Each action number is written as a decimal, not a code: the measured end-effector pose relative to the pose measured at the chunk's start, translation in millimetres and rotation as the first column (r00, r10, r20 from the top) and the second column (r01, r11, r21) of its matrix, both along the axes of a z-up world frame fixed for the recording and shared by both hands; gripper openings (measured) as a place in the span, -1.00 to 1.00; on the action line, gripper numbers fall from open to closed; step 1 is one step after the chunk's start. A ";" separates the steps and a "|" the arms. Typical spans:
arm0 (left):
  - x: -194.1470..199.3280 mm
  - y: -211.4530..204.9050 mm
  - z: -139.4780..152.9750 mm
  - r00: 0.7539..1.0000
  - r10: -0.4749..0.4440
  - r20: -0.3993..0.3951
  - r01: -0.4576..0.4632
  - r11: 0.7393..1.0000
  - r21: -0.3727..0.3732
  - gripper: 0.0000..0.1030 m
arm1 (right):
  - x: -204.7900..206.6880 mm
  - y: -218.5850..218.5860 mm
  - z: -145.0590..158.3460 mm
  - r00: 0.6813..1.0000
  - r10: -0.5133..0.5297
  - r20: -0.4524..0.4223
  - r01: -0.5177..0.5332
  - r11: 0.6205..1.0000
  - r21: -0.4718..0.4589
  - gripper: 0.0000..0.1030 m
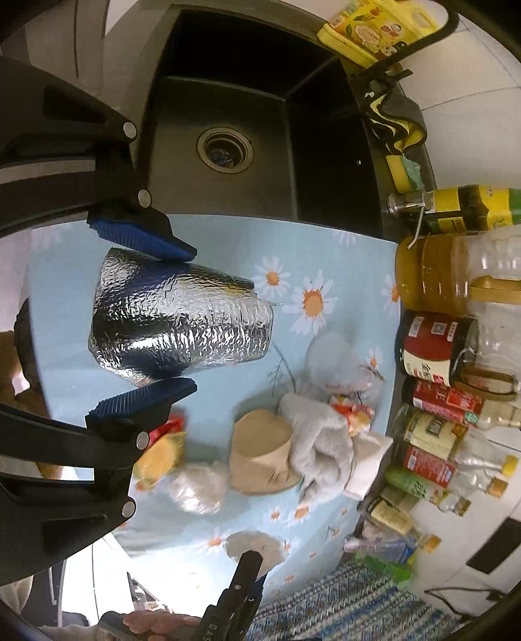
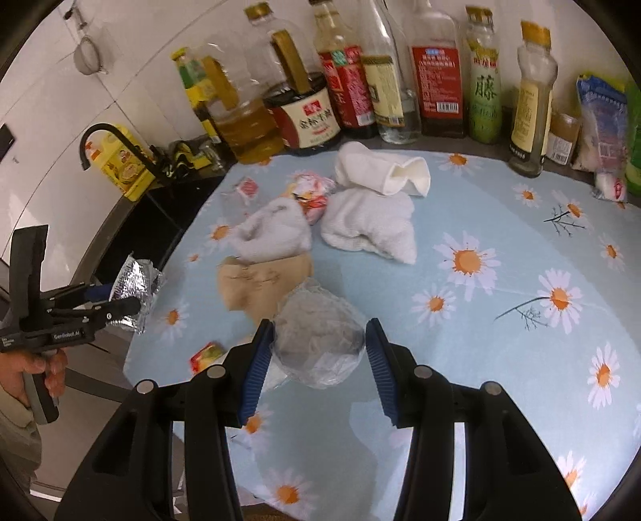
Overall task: Collect trash
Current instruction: 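Close the left tool on the foil wrapper while the right tool grasps the plastic bag, then carry both items over the bin and open both tools to drop them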
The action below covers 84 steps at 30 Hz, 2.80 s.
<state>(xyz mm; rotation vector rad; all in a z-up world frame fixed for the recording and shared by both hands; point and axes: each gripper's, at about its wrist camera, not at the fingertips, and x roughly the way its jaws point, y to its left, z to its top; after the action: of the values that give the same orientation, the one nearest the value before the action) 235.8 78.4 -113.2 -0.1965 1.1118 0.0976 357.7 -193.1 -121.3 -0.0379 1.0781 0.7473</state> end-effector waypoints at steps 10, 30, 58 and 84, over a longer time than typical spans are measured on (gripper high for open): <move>-73.4 -10.3 11.2 0.997 0.005 0.073 -0.001 0.999 -0.052 0.12 | -77.3 7.2 27.7 1.000 -0.003 0.023 0.002 0.999 0.041 -0.07; -179.2 -29.6 -17.9 0.998 -0.040 0.058 0.047 0.991 -0.124 0.12 | -205.1 42.0 -5.1 0.995 0.033 -0.091 -0.028 0.998 0.055 -0.06; -184.6 -52.5 -161.0 0.974 -0.066 -0.217 0.014 0.972 -0.233 0.12 | -221.0 46.4 -154.5 0.920 -0.043 -0.389 0.020 0.998 -0.061 -0.06; -177.7 -57.4 -209.7 0.939 -0.067 -0.336 -0.034 0.958 -0.286 0.40 | -215.7 39.5 -177.6 0.879 -0.117 -0.461 0.093 0.993 -0.074 0.23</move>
<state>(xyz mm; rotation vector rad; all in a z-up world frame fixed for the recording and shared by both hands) 58.1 21.0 -322.9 -0.4438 1.4762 -0.0495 142.0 -153.6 -298.9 0.1662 1.5462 0.6447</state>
